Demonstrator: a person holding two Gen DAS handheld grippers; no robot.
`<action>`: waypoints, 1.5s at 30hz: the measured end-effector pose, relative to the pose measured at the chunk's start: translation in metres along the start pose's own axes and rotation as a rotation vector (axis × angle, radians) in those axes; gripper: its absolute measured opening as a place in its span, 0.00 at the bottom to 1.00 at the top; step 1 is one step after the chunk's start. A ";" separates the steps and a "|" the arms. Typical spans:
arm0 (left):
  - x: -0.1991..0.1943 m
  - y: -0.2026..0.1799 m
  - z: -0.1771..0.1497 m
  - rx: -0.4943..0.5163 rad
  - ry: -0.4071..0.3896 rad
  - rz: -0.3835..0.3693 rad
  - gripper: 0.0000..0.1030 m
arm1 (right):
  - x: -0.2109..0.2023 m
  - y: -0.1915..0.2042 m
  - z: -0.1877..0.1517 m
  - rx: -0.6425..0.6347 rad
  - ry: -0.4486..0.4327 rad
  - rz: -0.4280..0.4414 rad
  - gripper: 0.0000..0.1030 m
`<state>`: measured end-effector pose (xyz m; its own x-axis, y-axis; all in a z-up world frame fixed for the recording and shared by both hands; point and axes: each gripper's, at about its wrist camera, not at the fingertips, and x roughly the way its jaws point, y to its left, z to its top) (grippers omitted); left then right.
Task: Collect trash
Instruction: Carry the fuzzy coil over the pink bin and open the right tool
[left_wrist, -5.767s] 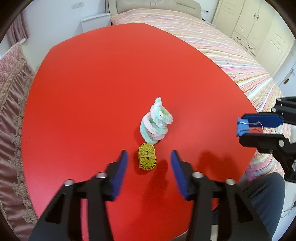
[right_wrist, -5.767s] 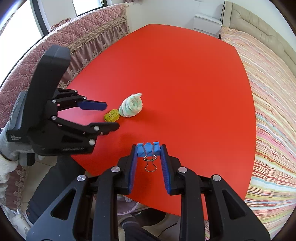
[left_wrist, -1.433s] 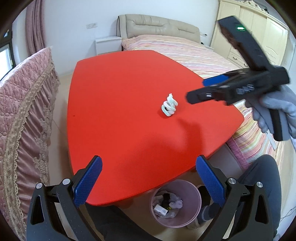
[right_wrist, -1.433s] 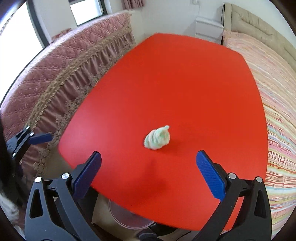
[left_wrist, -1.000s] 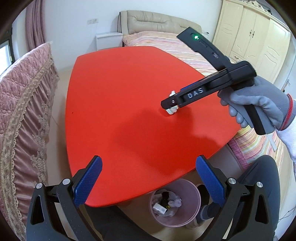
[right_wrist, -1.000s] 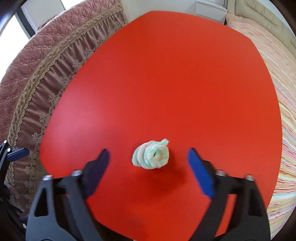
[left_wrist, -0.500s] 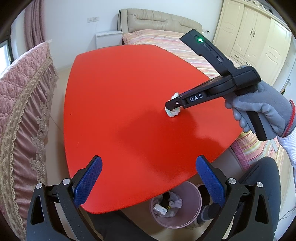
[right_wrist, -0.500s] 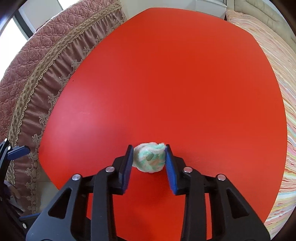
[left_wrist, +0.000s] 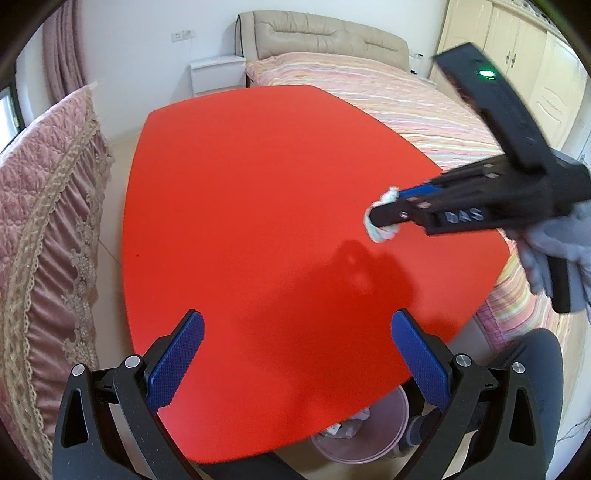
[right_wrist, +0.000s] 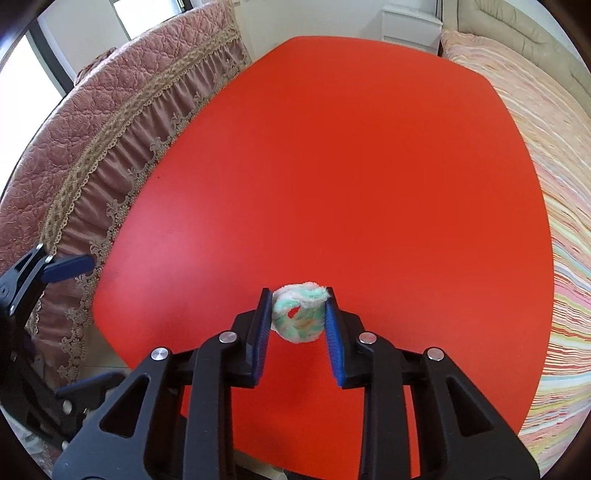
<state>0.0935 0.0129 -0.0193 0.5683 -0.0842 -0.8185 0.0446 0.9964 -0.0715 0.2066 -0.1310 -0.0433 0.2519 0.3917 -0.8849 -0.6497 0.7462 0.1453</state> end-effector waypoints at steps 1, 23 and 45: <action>0.002 0.000 0.003 0.000 0.003 0.007 0.94 | -0.002 0.000 -0.001 0.002 -0.006 0.002 0.27; 0.006 -0.001 0.021 -0.004 0.000 0.067 0.00 | -0.032 0.000 -0.016 -0.012 -0.073 -0.005 0.26; -0.062 -0.045 -0.036 0.059 -0.128 -0.001 0.00 | -0.094 0.026 -0.101 -0.075 -0.214 0.021 0.26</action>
<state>0.0266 -0.0273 0.0142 0.6678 -0.0879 -0.7391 0.0913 0.9952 -0.0359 0.0940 -0.2027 -0.0008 0.3792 0.5174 -0.7671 -0.7055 0.6981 0.1221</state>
